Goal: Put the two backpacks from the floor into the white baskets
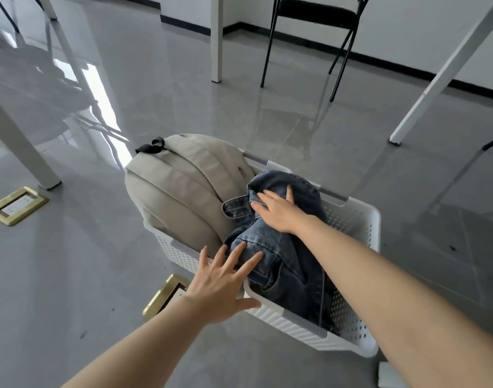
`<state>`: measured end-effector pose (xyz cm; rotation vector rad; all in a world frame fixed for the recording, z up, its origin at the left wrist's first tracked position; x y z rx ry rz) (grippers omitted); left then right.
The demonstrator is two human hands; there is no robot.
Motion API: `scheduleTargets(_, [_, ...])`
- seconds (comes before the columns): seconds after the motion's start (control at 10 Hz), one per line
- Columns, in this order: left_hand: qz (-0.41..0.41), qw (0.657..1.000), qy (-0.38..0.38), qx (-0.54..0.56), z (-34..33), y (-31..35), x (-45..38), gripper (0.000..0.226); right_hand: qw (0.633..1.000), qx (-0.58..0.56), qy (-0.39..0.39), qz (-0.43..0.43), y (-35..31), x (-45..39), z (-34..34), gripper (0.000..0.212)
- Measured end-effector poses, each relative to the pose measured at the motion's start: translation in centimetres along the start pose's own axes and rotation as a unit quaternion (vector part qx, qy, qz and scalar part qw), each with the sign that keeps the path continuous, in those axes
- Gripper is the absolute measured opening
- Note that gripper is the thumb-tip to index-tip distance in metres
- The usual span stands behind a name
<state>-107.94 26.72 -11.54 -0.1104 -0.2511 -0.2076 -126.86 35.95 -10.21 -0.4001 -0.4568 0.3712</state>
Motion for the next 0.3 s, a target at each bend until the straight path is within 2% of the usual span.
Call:
scheduleTargets(0.2, [0.037,0.992,-0.123,0.009,3.4,0.0,0.8,0.092,0.999,-0.025,0.005,-0.032,-2.8,7.4,2.3,0.064])
scheduleTargets(0.3, [0.039,0.983,-0.171,0.059,7.5,-0.3,4.3,0.088,0.995,-0.053,-0.023,-0.077,-4.5,13.5,4.1,0.060])
Point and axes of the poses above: each hand's wrist, its own x-axis away from the middle knuckle, its own z-axis out of the back of the hand, y = z × x, the point moved 5 cm from there along -x, towards the middle knuckle, and after that the axes turned 9 degrees about -x, right-handed, at the moved point
